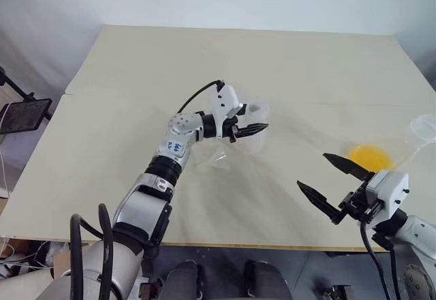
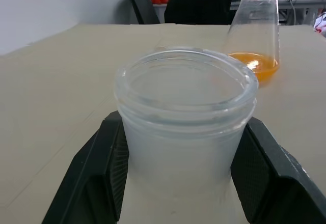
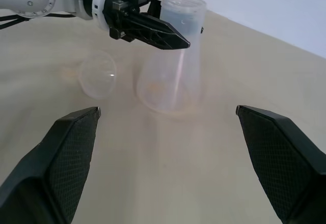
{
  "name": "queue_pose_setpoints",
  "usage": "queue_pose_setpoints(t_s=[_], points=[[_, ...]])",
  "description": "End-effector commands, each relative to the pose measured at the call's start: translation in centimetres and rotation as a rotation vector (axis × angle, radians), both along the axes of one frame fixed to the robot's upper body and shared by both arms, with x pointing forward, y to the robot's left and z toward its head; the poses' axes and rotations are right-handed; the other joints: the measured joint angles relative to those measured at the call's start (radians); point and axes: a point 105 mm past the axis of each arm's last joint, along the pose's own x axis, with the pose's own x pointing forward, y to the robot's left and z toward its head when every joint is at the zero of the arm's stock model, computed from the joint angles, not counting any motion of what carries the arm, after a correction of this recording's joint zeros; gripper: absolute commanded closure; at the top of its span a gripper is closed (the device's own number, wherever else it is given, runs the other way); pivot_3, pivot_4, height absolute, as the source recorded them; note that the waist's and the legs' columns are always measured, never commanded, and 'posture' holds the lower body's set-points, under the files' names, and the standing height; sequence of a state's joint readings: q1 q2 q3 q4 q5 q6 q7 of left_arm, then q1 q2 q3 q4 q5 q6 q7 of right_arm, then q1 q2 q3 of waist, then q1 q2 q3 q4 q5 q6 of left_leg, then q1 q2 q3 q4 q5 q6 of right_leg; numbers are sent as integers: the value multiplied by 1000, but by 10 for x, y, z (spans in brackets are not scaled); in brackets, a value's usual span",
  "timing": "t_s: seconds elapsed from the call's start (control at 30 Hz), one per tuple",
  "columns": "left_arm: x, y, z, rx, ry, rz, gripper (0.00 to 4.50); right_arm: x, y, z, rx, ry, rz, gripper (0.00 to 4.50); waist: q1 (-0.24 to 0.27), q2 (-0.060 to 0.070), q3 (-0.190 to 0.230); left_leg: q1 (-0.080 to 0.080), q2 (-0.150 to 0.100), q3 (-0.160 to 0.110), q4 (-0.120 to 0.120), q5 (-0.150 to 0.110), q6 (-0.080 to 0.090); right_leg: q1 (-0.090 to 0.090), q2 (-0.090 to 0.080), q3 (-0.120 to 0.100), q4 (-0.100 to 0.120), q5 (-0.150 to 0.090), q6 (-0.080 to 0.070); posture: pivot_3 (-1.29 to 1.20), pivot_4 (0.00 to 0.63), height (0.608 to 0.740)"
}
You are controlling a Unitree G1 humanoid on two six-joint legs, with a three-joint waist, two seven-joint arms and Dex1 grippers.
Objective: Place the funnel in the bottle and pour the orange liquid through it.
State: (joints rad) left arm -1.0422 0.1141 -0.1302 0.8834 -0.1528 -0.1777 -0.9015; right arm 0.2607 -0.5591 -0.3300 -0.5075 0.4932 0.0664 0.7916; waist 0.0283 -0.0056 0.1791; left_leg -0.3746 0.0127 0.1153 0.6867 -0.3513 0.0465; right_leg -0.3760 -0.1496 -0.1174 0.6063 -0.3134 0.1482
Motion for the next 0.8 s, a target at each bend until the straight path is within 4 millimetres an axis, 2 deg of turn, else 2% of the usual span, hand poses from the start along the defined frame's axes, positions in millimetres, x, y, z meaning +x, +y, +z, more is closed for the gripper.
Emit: queue_pose_setpoints(t_s=[0.03,0.07,0.13,0.27,0.3,0.53,0.8], points=[[2,2,15,-31,-24,-1,2110,-1,4,8,7,-38,15,0,-2,0,0,0,0,0,0,0,0,0,0,0,0,0,0,0,150,740],[0,0,14,-34,-10,-19,2110,0,4,8,7,-37,18,0,-2,0,0,0,0,0,0,0,0,0,0,0,0,0,0,0,150,740],[-3,-1,11,-49,21,-42,1379,1,6,8,6,-37,25,0,-2,0,0,0,0,0,0,0,0,0,0,-1,0,0,0,0,150,740],[-1,1,14,-85,36,-28,192,3,8,10,7,-42,39,0,-2,0,0,0,0,0,0,0,0,0,0,-1,0,0,0,0,150,740],[0,3,17,-94,30,-25,15,3,8,10,6,-42,43,0,-2,0,0,0,0,0,0,0,0,0,0,-1,0,0,0,0,150,740],[-5,36,34,-107,-44,-41,15,12,11,7,26,-29,64,0,-6,0,0,0,0,-1,0,0,0,0,1,-1,1,0,0,0,150,740],[-22,90,47,-143,-93,-13,15,22,10,13,-5,-42,108,0,-5,0,0,0,1,-2,1,0,0,0,0,-1,3,0,0,0,150,740]])
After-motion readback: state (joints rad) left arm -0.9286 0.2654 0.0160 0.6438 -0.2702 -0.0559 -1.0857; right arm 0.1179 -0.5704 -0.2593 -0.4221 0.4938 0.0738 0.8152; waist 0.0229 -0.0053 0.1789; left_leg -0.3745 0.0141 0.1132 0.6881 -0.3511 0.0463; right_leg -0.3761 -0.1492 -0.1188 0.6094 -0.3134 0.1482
